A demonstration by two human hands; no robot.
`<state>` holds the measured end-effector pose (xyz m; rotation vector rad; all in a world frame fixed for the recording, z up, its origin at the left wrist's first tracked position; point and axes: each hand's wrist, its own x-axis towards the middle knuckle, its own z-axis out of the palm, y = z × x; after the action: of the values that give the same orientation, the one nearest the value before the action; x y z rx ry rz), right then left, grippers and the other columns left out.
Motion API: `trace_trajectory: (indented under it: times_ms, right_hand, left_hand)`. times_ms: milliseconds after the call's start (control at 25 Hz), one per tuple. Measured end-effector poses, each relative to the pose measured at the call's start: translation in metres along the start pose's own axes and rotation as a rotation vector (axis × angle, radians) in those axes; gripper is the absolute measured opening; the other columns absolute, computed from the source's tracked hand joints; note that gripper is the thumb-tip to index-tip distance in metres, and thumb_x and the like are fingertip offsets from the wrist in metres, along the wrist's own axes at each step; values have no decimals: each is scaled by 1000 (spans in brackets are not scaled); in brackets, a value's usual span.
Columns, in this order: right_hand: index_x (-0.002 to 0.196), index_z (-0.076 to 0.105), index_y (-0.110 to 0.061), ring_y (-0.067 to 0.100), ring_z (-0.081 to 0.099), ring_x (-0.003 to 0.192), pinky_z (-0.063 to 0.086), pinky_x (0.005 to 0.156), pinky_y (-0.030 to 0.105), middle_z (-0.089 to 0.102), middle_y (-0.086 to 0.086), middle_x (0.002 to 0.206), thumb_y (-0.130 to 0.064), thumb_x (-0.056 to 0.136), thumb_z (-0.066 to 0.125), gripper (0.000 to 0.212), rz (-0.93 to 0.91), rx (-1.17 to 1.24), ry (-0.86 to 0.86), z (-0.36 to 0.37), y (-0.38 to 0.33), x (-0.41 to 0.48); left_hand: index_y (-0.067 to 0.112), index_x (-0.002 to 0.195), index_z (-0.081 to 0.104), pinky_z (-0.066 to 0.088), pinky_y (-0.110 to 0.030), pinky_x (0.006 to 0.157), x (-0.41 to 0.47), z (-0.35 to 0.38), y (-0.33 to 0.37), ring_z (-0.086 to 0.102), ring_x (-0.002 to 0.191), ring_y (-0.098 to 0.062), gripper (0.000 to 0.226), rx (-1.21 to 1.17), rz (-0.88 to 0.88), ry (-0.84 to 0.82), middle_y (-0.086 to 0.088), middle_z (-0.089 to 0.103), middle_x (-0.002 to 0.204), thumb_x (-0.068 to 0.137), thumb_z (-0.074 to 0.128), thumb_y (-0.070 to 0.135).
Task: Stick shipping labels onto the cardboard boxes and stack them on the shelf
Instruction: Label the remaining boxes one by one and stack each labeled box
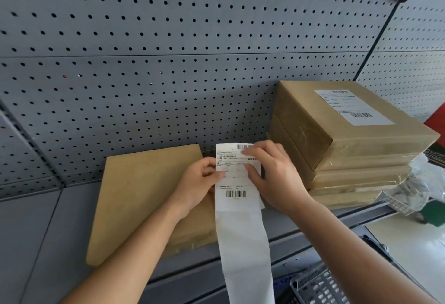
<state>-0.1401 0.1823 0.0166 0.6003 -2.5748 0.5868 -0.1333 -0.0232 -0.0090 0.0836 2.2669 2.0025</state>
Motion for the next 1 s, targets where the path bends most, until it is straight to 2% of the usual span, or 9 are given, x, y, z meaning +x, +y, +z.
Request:
trace_trajectory:
  times_ms: [160,280,400,520,680,880,1000]
  right_hand:
    - [133,60,-22,22,43,127,40,105,41,56,-2,131,-31,94,62,40,10,-77,-74,8,-9,24]
    - [131,60,-25,19,49,117,45,98,39,61,-5,122,-26,97,59,34,71,20,-156,11,-11,30]
    - [117,63,-27,14,52,106,50,87,38,61,-9,110,-16,96,58,24,131,170,-172,10,-10,28]
    - [110,63,-28,12,54,103,52,84,38,61,-11,106,-13,96,57,21,118,204,-173,8,-10,22]
    - [110,65,-26,16,56,101,51,85,40,64,-8,105,-9,94,60,23,30,217,-155,10,-11,15]
    - [111,67,-24,20,56,99,50,85,46,64,-5,104,-8,93,61,24,-18,190,-124,16,-12,13]
    - [112,69,-27,20,57,98,48,90,47,63,-6,102,-20,93,64,21,-70,113,-75,20,-15,13]
  left_hand:
    - [12,106,71,60,-25,76,-2,1,-2,76,91,-16,12,6,51,-42,-4,79,99,95,67,9]
    - [14,108,72,59,-27,83,-3,0,-3,74,96,-15,16,13,63,-87,-2,79,102,94,69,9]
    - [21,116,72,59,-30,86,-3,-4,1,73,99,-15,19,-19,16,-109,0,79,106,98,65,19]
    - [18,109,77,59,-37,83,1,-10,5,69,90,-17,25,-166,-90,-46,-4,78,103,102,56,31]
    - [9,96,80,60,-34,75,11,-11,10,62,77,-14,35,-261,-241,23,-5,74,87,99,61,38]
    - [8,88,77,58,-27,66,20,-12,17,57,65,-12,18,-267,-354,12,-4,69,76,93,71,25]
    - [9,82,75,58,-27,66,21,-12,18,56,63,-11,15,-262,-373,5,-2,70,71,91,72,21]
